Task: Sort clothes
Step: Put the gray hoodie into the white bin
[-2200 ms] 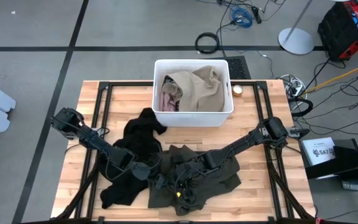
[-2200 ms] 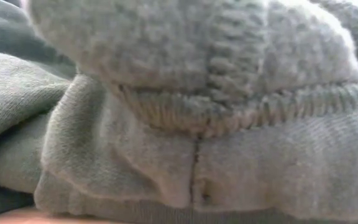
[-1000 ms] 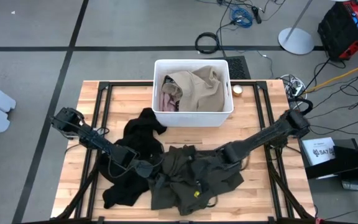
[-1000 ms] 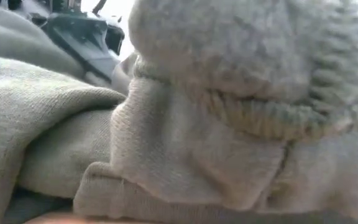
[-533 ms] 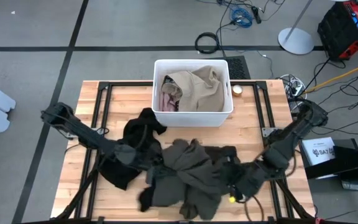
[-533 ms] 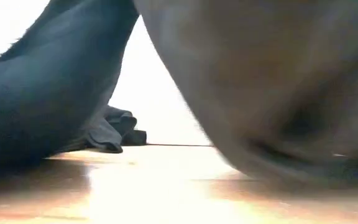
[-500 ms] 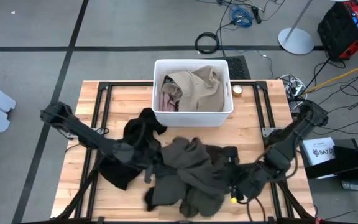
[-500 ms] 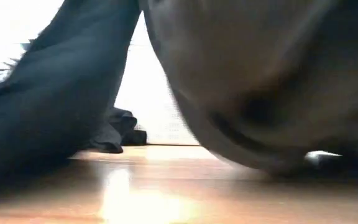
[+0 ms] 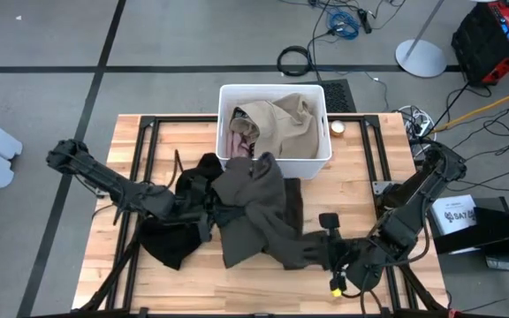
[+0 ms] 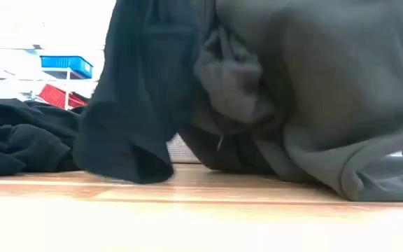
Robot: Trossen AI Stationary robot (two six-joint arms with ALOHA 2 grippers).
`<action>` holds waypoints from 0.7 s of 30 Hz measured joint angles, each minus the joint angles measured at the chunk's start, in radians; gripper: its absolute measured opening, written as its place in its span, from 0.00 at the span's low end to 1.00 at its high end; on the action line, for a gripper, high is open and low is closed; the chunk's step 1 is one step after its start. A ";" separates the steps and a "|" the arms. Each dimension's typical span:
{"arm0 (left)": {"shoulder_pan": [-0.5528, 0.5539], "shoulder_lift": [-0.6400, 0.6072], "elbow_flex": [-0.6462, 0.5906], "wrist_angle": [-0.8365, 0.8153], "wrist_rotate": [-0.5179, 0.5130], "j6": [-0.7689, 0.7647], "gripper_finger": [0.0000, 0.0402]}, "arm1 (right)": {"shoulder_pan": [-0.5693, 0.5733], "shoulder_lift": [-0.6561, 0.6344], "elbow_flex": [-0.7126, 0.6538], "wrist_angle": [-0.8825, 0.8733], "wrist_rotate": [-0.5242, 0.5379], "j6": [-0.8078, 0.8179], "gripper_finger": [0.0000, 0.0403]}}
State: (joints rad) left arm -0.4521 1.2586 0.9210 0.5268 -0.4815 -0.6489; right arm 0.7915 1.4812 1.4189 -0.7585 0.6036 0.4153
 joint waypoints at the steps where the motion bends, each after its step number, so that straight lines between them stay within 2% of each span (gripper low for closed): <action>1: 0.000 0.000 0.001 0.004 -0.038 -0.007 0.13 | -0.002 0.008 0.000 0.051 -0.001 -0.022 0.11; 5: 0.001 0.005 0.002 0.005 -0.195 -0.026 0.13 | -0.006 0.072 0.000 0.280 -0.066 -0.188 0.11; 8: 0.001 0.007 0.002 0.017 -0.270 -0.026 0.13 | -0.021 0.140 0.001 0.448 -0.073 -0.242 0.11; 11: 0.001 0.007 0.002 0.025 -0.290 -0.060 0.13 | -0.058 0.238 0.002 0.561 0.020 -0.242 0.11; 14: 0.001 0.007 0.002 0.018 -0.290 -0.078 0.13 | -0.101 0.316 -0.002 0.560 0.103 -0.288 0.12; 17: -0.003 0.007 0.002 0.018 -0.290 -0.079 0.13 | -0.148 0.344 -0.002 0.552 0.096 -0.306 0.18; 21: -0.009 0.007 0.002 0.013 -0.289 -0.079 0.13 | -0.230 0.347 -0.001 0.556 0.098 -0.261 0.31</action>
State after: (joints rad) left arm -0.4606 1.2659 0.9230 0.5402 -0.7708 -0.7277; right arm 0.5617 1.8282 1.4176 -0.2028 0.7017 0.1539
